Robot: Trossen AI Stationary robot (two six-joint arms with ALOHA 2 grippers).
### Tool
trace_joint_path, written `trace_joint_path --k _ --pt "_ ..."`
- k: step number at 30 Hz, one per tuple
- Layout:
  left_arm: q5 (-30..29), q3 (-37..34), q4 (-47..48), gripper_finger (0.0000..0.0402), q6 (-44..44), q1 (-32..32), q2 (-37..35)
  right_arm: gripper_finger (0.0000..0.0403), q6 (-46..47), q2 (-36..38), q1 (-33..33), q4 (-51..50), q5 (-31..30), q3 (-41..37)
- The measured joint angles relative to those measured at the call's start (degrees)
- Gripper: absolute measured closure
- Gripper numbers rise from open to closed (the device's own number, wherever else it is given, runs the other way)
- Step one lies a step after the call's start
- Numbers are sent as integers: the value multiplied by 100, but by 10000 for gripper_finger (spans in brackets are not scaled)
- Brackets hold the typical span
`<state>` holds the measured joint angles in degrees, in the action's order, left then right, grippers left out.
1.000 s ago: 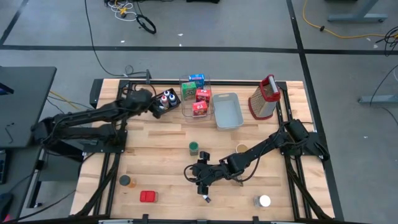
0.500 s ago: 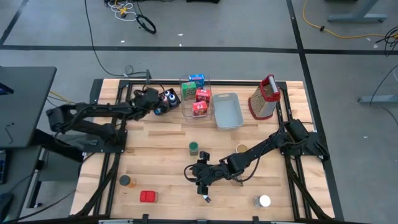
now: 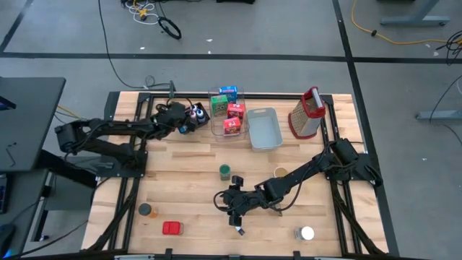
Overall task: Pick & Place Kitchen Items
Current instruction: Put the small red food coloring bottle into the black bin
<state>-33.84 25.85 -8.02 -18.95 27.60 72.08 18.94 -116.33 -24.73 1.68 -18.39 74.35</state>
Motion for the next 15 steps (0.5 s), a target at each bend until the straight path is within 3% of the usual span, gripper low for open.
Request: trace_joint_path --k 10,15 --pt "1480 0 664 271 -140 -517 -1315 193 151 0 0 -445 214 -7" --pt "1704 0 753 271 -186 -1062 -1854 193 164 0 -11 -627 659 -7"
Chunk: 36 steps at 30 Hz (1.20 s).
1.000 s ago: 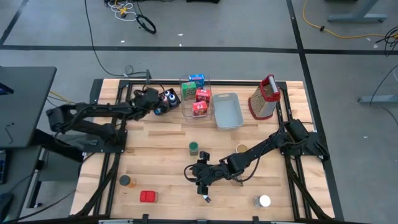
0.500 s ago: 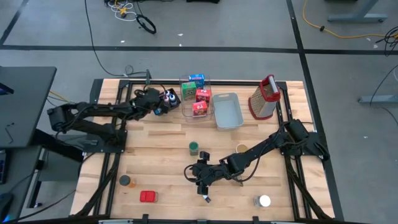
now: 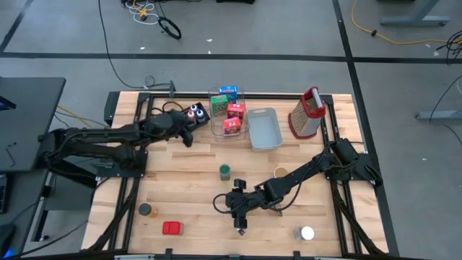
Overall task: Pick & Place Kitchen Items
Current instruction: Put the small red food coloring bottle into the black bin
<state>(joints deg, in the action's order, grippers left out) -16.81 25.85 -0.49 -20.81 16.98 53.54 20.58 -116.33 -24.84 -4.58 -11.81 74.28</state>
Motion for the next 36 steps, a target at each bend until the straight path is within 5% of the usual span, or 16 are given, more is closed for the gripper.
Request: trace_joint_path --k 12,26,31,36 --pt "2 0 0 274 -237 -869 -753 193 166 274 -182 -252 1649 0" --pt "-25 0 10 274 -124 -899 -761 193 -3940 234 -887 -384 1726 2" --pt "-24 0 10 274 21 -899 -759 193 -4179 234 -866 -312 1501 2" --pt "11 0 11 274 17 -899 -759 174 -3437 234 -654 -81 1535 2"
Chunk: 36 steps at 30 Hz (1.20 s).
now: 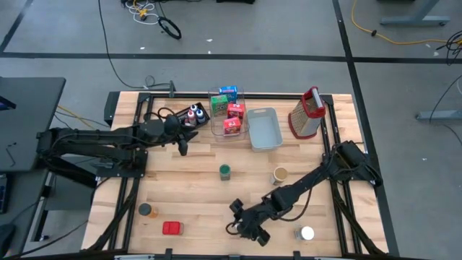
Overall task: Pick & Place Kitchen Items
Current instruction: Put the small red food coloring bottle into the black bin
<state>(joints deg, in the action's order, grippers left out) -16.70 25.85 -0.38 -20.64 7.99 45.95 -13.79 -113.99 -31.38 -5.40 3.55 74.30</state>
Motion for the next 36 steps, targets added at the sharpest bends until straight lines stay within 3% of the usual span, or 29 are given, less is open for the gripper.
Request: trace_joint_path --k 6,12,36 --pt "-10 0 1 274 -5 0 0 140 -491 -156 -41 110 130 7" --pt "-14 0 -47 274 2 0 0 122 28 -387 -19 367 -204 7" --pt "-17 3 -54 274 351 0 0 124 462 -790 -12 202 -53 7"
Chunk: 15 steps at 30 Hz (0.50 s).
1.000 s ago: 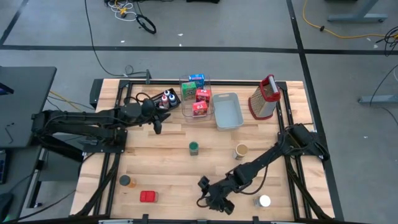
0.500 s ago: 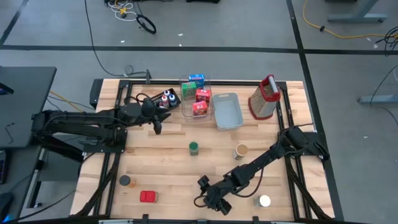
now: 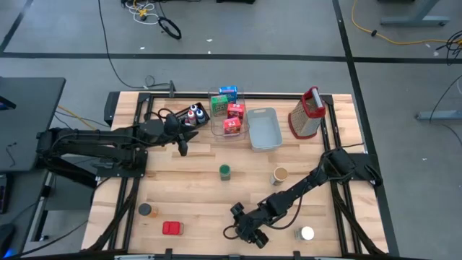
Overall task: Pick & Place Kitchen Items
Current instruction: Put the small red food coloring bottle into the black bin
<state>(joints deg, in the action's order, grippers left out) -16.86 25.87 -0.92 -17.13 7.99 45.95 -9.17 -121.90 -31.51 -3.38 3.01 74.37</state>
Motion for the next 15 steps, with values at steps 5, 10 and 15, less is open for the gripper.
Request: trace_joint_path --k 5,10,15 --pt "0 -1 -1 274 -1 0 0 124 -28 -23 0 11 -16 6" --pt "0 0 -1 274 -2 2 0 124 96 -28 4 -6 -24 6" --pt "0 -1 -1 274 1 2 0 124 814 -46 10 26 -98 6"
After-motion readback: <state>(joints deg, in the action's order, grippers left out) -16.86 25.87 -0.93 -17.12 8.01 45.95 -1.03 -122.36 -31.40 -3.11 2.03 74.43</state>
